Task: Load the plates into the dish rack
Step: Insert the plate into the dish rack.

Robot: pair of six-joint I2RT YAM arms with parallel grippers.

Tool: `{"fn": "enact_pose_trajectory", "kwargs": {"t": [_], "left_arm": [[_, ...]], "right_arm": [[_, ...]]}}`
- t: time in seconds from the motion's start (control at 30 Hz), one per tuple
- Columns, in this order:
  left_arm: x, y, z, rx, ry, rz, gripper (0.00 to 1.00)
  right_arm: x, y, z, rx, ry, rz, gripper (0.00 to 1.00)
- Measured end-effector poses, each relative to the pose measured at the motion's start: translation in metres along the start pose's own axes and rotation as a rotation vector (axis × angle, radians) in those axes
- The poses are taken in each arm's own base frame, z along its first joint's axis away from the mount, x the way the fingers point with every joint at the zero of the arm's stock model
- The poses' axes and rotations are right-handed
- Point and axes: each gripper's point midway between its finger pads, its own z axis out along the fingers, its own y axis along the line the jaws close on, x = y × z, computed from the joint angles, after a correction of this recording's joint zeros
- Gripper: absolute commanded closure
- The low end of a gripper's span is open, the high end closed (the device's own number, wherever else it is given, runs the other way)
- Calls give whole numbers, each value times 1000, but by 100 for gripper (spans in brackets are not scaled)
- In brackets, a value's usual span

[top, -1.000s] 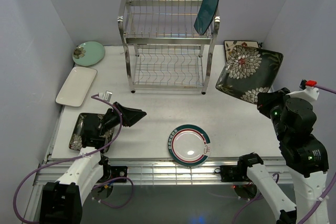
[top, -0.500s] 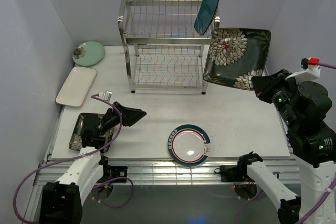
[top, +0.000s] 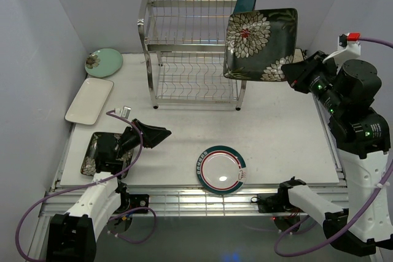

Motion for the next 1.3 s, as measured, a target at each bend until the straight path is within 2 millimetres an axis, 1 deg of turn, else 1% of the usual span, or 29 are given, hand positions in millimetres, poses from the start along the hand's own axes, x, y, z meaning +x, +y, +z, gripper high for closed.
{"fn": "enact_pose_trajectory", "kwargs": {"t": [0.17, 0.47, 0.63, 0.83, 1.0, 1.1, 1.2, 1.3], "left_arm": [[0, -1, 0, 2, -1, 2, 2], [0, -1, 0, 2, -1, 2, 2], [0, -1, 0, 2, -1, 2, 2], [0, 0, 0, 1, -1, 3, 2], [0, 0, 0, 1, -1, 5, 2], [0, 0, 0, 1, -1, 6, 2], [0, 0, 0, 1, -1, 7, 2], [0, 0, 0, 0, -1, 6, 2]], "right_arm": [[-16, 18, 11, -61, -10, -4, 92], [-54, 44, 21, -139, -101, -30, 92], [-65, 52, 32, -177, -140, -48, 92], [-66, 52, 55, -178, -146, -64, 92], [-63, 51, 81, -160, -125, -68, 92], [-58, 52, 92, -142, -123, -84, 92], [-52, 63, 99, -125, -131, -123, 92], [-50, 86, 106, -132, -148, -178, 92]]}}
